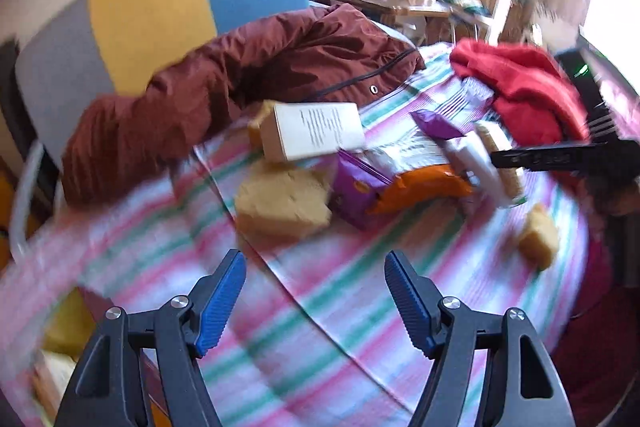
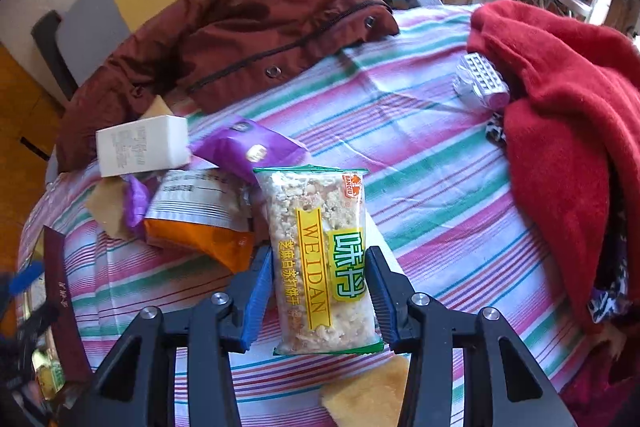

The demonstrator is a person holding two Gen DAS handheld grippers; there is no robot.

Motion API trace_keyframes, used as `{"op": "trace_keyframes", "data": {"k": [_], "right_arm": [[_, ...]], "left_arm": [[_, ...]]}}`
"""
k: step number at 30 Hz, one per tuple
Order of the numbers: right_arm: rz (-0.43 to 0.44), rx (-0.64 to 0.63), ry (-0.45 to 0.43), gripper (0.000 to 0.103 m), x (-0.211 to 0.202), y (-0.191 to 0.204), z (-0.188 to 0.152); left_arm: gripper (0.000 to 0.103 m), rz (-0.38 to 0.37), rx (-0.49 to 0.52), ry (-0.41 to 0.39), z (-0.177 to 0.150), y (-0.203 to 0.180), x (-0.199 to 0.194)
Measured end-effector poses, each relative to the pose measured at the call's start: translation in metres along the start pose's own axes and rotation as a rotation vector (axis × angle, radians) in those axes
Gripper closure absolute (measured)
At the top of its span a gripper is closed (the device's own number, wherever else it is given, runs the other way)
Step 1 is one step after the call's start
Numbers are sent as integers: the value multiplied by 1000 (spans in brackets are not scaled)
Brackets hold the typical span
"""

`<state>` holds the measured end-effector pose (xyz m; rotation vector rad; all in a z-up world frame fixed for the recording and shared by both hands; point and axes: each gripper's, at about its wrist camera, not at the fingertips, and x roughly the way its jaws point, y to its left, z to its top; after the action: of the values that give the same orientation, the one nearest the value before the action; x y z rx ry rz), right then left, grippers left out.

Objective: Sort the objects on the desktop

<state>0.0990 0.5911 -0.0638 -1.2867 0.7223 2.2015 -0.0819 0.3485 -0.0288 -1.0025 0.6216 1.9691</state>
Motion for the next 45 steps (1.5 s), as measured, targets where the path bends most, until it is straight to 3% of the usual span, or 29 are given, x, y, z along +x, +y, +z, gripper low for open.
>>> {"op": "trace_keyframes", "data": {"k": [2,5,9,16,22,28,32,35,39,45], "right_arm": [[16,-7,-11,56,-2,3,0],[40,-20,-24,56,-6,6,-1],[61,-36,-41,56,-10,9,-1],[95,-30,-64,56,-15,8,1],[115,-31,-75,56,-19,8,1],[124,-55,-67,56,-18,12,1],[125,-73,-57,56,-16,15,0],[122,-78,-53,56,-15,16,-1],[121,-74,-57,56,-16,15,-1],[121,-73,-61,56,-16,15,-1]], "left_arm": [[19,50,102,-10,14,-1,7],[19,95,229,-9,31,-2,22],[18,215,427,-15,48,-11,48],[15,293,728,-20,61,-27,85],[15,274,848,7,74,-34,106],[13,204,850,70,84,-40,128],[27,176,830,116,85,-43,141],[28,140,768,130,87,-41,148],[29,35,639,138,84,-33,147],[30,-70,513,96,72,-30,123]]}}
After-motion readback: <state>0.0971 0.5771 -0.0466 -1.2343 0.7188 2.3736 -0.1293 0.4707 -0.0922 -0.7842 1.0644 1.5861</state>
